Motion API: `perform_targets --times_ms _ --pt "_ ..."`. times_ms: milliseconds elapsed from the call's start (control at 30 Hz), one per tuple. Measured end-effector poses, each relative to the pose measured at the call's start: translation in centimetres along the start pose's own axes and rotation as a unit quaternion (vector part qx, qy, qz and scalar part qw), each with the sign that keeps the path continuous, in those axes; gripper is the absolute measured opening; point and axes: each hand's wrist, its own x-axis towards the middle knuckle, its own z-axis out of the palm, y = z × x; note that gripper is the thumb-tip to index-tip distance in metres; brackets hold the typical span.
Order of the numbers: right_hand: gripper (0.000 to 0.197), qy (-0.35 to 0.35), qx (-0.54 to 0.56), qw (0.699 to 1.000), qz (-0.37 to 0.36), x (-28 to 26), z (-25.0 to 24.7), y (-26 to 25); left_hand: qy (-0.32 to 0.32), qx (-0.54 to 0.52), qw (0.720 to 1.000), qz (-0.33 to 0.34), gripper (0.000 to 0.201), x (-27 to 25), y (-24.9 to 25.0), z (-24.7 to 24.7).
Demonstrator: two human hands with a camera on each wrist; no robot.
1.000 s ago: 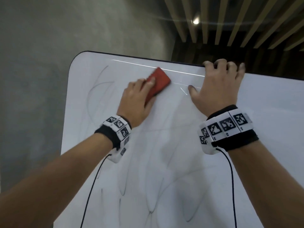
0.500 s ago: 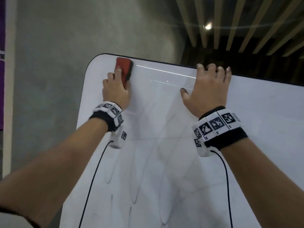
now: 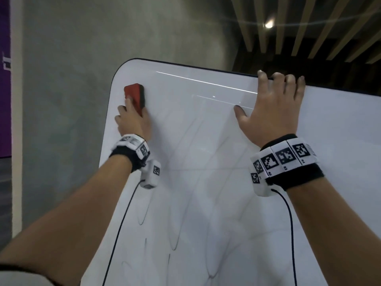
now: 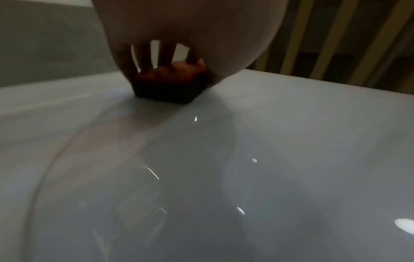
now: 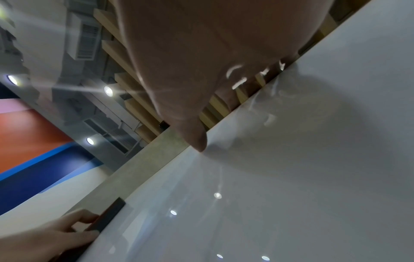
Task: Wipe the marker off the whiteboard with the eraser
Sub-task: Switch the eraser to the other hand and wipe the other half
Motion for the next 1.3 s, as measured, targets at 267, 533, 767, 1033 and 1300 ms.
perform_targets --times_ms 267,533,767,1033,1300 --pt "0.086 0.002 0.009 1.0 0.01 0.0 0.3 -0.3 -0.039 0.006 0.907 0.42 0.056 -7.4 0.1 0.6" --pt "0.085 -0.003 0.008 1.0 0.01 -0.1 0.3 -0.2 0.013 -0.023 0.973 0.23 0.055 -7.2 3.0 0.7" --pt "0.074 -0.028 0.025 0.999 -0.011 0.2 -0.6 0.9 0.013 -0.024 0.994 0.11 0.055 -4.5 1.8 0.6" --pt "0.076 -0.055 0.03 0.997 -0.053 -0.2 -1.3 2.1 -0.044 -0.053 0.896 0.439 0.053 -17.1 5.2 1.7" --pt "0.075 -0.043 0.019 0.999 0.0 -2.8 -3.8 6.3 0.008 -0.093 0.989 0.116 0.055 -11.9 7.2 2.1"
